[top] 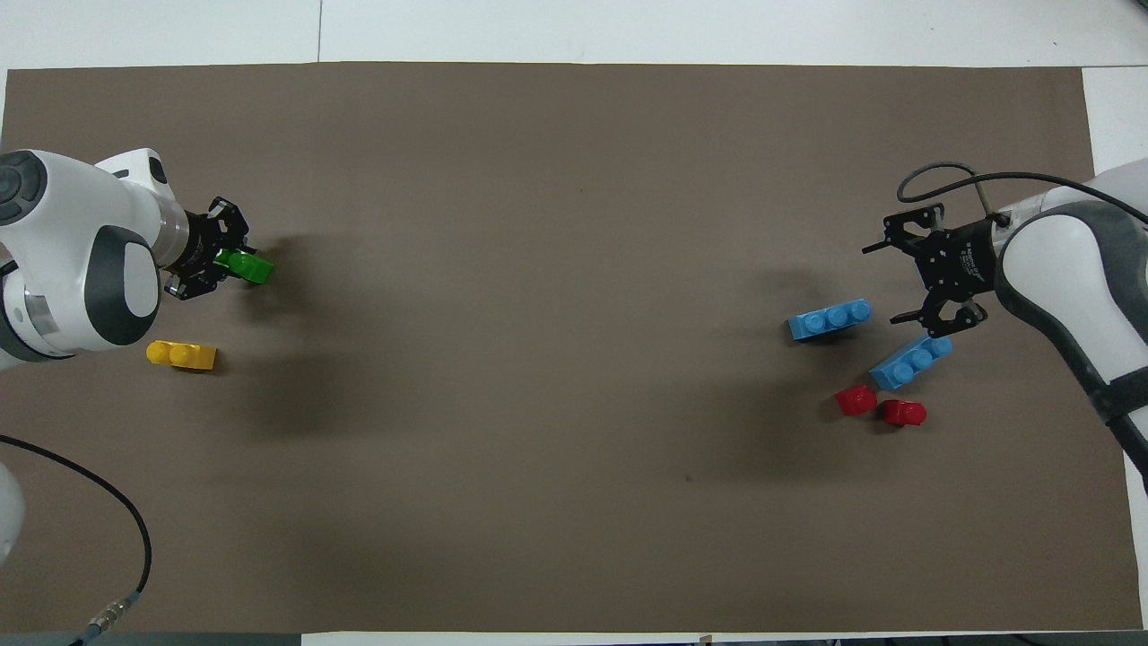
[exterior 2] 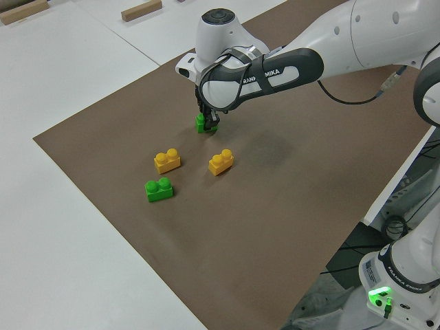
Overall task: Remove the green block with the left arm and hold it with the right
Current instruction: 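Set green down with the left gripper while the right gripper releases blue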
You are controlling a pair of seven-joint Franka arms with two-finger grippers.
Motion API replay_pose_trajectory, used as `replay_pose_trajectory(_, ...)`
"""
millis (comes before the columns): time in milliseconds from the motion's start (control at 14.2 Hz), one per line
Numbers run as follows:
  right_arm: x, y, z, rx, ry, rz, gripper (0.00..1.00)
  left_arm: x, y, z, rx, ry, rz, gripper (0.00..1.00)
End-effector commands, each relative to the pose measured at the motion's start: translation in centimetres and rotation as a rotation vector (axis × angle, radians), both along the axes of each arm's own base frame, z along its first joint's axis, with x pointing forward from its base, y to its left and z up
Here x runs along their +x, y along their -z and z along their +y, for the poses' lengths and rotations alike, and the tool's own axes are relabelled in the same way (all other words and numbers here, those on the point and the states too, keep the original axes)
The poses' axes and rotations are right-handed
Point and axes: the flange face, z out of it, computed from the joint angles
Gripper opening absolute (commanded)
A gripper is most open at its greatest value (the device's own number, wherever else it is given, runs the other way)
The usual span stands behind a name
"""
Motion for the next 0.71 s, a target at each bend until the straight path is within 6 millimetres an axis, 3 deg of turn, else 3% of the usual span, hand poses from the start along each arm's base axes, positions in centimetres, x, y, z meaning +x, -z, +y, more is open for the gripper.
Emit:
replay_pose_trajectory(0, -0.8, -6.0, 2.1, -0.071, -0.252, -0.077, 1.0, 0.4, 0.5, 0.6, 0.013, 0.033, -0.018, 1.0)
replay_pose_trajectory(282, -3.0, -14.6, 1.7, -0.202, -0.64, -0.176, 1.0, 1.0, -1.8, 0.7, 0.021, 0.089, -0.053, 1.0)
replay_pose_trajectory(423, -4.2, -18.4, 1.5, -0.242, -0.822, -0.212, 1.0, 0.9, -4.6, 0.7, 0.027, 0.098, -0.084, 1.0)
replay_pose_trajectory(635, -4.5, -22.6, 0.9, -0.278, -1.009, -0.237, 1.0, 0.5, -9.7, 0.6, 0.072, 0.205, -0.073, 1.0)
